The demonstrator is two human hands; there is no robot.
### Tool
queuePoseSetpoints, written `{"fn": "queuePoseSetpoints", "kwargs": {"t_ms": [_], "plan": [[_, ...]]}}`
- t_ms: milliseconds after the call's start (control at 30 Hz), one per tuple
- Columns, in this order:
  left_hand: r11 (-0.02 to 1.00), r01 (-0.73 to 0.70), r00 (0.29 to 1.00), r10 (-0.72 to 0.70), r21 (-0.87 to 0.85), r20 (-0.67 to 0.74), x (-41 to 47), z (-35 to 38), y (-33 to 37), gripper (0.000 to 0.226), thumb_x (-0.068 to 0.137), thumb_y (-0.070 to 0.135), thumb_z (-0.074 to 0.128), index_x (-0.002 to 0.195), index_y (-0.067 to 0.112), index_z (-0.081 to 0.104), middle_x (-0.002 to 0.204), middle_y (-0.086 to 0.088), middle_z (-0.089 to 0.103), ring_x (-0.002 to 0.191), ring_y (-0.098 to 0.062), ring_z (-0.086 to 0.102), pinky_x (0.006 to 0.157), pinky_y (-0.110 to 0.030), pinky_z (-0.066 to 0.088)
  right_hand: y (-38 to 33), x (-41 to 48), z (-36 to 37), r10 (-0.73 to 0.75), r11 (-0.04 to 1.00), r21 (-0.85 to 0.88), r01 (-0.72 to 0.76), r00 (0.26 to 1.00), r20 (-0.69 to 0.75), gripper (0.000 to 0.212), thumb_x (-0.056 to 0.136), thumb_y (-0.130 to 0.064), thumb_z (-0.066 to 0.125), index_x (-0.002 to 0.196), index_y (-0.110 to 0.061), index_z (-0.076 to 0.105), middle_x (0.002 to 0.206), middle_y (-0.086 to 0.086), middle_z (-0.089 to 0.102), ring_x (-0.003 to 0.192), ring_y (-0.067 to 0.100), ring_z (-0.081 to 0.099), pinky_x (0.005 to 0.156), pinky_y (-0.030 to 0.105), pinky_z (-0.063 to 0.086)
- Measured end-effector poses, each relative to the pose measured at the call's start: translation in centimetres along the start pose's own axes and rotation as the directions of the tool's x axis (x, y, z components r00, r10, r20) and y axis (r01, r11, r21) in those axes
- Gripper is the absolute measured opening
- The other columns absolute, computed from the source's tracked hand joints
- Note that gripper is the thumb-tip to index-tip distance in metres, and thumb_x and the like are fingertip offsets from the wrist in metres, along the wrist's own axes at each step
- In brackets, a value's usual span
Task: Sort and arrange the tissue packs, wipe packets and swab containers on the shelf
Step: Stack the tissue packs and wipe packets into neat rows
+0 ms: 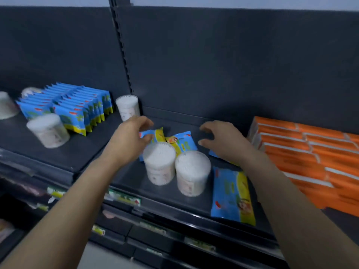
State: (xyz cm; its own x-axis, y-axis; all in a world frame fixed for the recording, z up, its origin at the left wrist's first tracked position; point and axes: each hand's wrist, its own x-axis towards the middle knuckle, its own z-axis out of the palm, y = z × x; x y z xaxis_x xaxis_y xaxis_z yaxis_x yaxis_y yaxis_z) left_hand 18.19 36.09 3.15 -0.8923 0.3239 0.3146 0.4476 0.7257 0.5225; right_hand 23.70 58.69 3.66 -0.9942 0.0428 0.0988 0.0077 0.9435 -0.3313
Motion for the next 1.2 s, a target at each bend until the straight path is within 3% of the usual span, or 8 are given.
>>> {"fn": "queuePoseSetpoints", "kwargs": {"t_ms": [167, 300, 433, 600, 667, 767, 967, 1200], "plan": [[0.987, 0.125, 0.966, -0.143, 0.097, 0.214, 4.6, 1.0, -5.6, 0.039, 0.083, 0.027, 0.067, 0.117, 0.011, 0.056, 0.113, -0.009, 0.060, 0.104, -0.027, 0.057, 0.083, -0.030, 0.043, -0.8, 4.9, 2.5, 0.168, 0.986, -0.008, -0.169, 0.973, 0.155, 0.050, 0.083, -0.038, 0.067, 0.122, -0.010, 0.056, 0.123, 0.010, 0.060, 0.112, 0.026, 0.055, 0.096, 0.038, 0.045], [0.960, 0.184, 0.847, -0.265, 0.212, 0.460, 6.8, 3.6, -7.5, 0.065, 0.075, 0.053, 0.069, 0.119, 0.010, 0.047, 0.117, -0.010, 0.059, 0.105, -0.029, 0.056, 0.085, -0.037, 0.047, -0.9, 6.8, 3.8, 0.287, 0.957, -0.058, -0.284, 0.900, 0.329, 0.062, 0.080, -0.047, 0.067, 0.125, -0.007, 0.051, 0.123, 0.011, 0.057, 0.103, 0.023, 0.054, 0.086, 0.030, 0.044], [0.940, 0.170, 0.825, -0.299, 0.295, 0.479, 8.0, 5.4, -6.9, 0.082, 0.067, 0.059, 0.072, 0.121, 0.007, 0.039, 0.123, -0.013, 0.054, 0.111, -0.030, 0.055, 0.078, -0.032, 0.042, -1.1, 8.0, 4.8, 0.315, 0.949, -0.111, -0.296, 0.856, 0.410, 0.077, 0.076, -0.052, 0.069, 0.135, -0.009, 0.042, 0.137, 0.010, 0.049, 0.118, 0.024, 0.050, 0.087, 0.027, 0.038], [0.944, 0.290, 0.804, -0.329, 0.157, 0.495, 8.6, 6.4, -6.0, 0.105, 0.056, 0.044, 0.086, 0.134, 0.007, 0.026, 0.132, -0.015, 0.037, 0.120, -0.031, 0.047, 0.094, -0.035, 0.041, -1.0, 8.8, 5.2, 0.375, 0.926, -0.142, -0.350, 0.814, 0.443, 0.097, 0.072, -0.044, 0.076, 0.145, -0.005, 0.024, 0.147, 0.010, 0.038, 0.130, 0.024, 0.043, 0.099, 0.028, 0.039], [0.931, 0.352, 0.794, -0.352, 0.097, 0.496, 8.7, 6.1, -5.9, 0.095, 0.056, 0.035, 0.088, 0.129, 0.005, 0.034, 0.126, -0.012, 0.044, 0.113, -0.026, 0.051, 0.087, -0.030, 0.044, -1.1, 9.1, 4.9, 0.384, 0.920, -0.109, -0.377, 0.805, 0.453, 0.087, 0.073, -0.039, 0.077, 0.138, -0.004, 0.032, 0.139, 0.010, 0.044, 0.113, 0.022, 0.051, 0.082, 0.027, 0.046], [0.913, 0.402, 0.800, -0.312, -0.071, 0.512, 8.6, 5.3, -6.3, 0.033, 0.065, 0.018, 0.084, 0.084, 0.011, 0.058, 0.088, -0.006, 0.065, 0.067, -0.013, 0.060, 0.055, -0.020, 0.050, -0.9, 9.5, 4.8, 0.366, 0.907, 0.009, -0.422, 0.798, 0.479, 0.055, 0.072, -0.029, 0.080, 0.111, -0.006, 0.048, 0.111, 0.007, 0.055, 0.082, 0.017, 0.053, 0.051, 0.025, 0.044], [0.823, 0.489, 0.835, -0.347, -0.289, 0.426, 8.1, 2.1, -6.8, 0.016, 0.075, 0.009, 0.075, 0.087, 0.008, 0.066, 0.084, -0.008, 0.072, 0.068, -0.021, 0.068, 0.061, -0.032, 0.055, -1.6, 10.3, 2.2, 0.278, 0.947, 0.055, -0.316, 0.895, 0.350, 0.030, 0.073, -0.017, 0.073, 0.096, -0.001, 0.063, 0.091, 0.013, 0.068, 0.080, 0.028, 0.066, 0.065, 0.036, 0.053], [0.856, 0.293, 0.955, -0.244, -0.426, 0.167, 7.0, -4.8, -7.9, 0.014, 0.077, 0.008, 0.074, 0.076, 0.009, 0.060, 0.071, -0.004, 0.065, 0.053, -0.008, 0.058, 0.052, -0.022, 0.047, -8.1, 11.6, -1.5, 0.151, 0.984, 0.093, -0.155, 0.987, 0.051, 0.018, 0.081, -0.014, 0.063, 0.094, -0.007, 0.053, 0.088, 0.005, 0.054, 0.078, 0.024, 0.054, 0.060, 0.030, 0.040]]}}
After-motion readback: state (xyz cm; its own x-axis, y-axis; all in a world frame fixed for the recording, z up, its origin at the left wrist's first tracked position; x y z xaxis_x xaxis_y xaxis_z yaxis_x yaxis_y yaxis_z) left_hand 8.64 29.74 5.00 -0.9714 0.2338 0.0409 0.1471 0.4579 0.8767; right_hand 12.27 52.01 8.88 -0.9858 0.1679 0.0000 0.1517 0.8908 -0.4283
